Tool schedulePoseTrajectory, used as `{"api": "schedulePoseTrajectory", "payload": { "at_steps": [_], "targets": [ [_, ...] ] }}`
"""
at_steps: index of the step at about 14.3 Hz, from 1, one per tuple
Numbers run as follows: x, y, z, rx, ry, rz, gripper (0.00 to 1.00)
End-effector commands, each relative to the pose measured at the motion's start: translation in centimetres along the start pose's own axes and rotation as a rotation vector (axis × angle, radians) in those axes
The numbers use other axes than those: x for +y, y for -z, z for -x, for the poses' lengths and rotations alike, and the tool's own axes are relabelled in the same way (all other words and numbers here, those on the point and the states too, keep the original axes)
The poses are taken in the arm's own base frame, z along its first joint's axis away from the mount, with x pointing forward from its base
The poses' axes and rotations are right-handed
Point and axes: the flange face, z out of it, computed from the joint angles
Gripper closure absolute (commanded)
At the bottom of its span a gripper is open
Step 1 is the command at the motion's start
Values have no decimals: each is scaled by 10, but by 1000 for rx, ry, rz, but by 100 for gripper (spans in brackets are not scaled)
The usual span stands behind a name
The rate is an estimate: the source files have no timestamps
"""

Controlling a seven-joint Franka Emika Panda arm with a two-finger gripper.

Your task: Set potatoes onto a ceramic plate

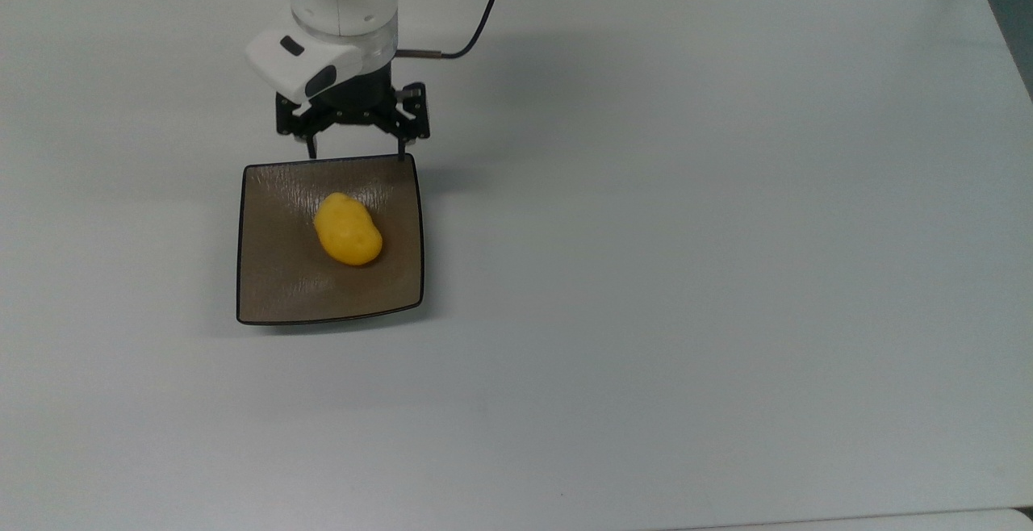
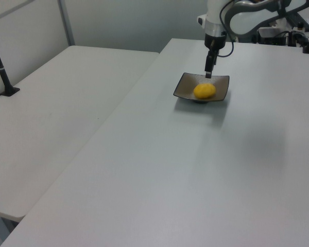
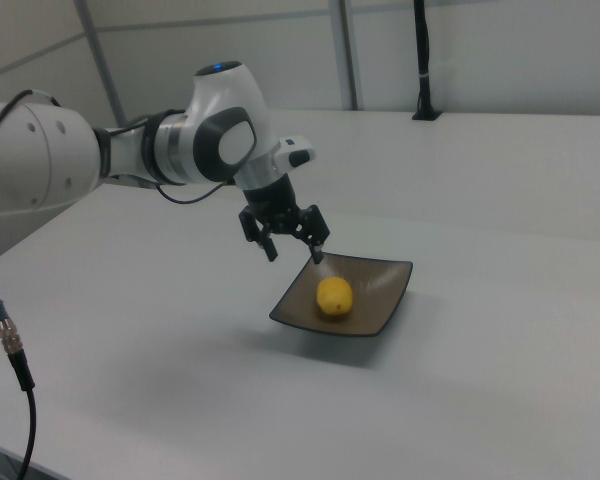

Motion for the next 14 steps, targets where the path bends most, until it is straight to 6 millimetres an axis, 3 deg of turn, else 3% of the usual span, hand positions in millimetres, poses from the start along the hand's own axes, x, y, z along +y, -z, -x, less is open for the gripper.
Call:
{"api": "schedulePoseTrajectory", "payload": {
  "at_steps": [1, 5, 7, 10, 14],
  "targets": [
    [-23, 39, 28, -85, -1, -83, 0],
    [-40, 107, 54, -66, -76, -187, 0],
    [-43, 126, 58, -47, -194, -182, 0],
    [-47, 131, 59, -47, -245, -166, 0],
    [-46, 119, 56, -66, -228, -150, 0]
  ]
}}
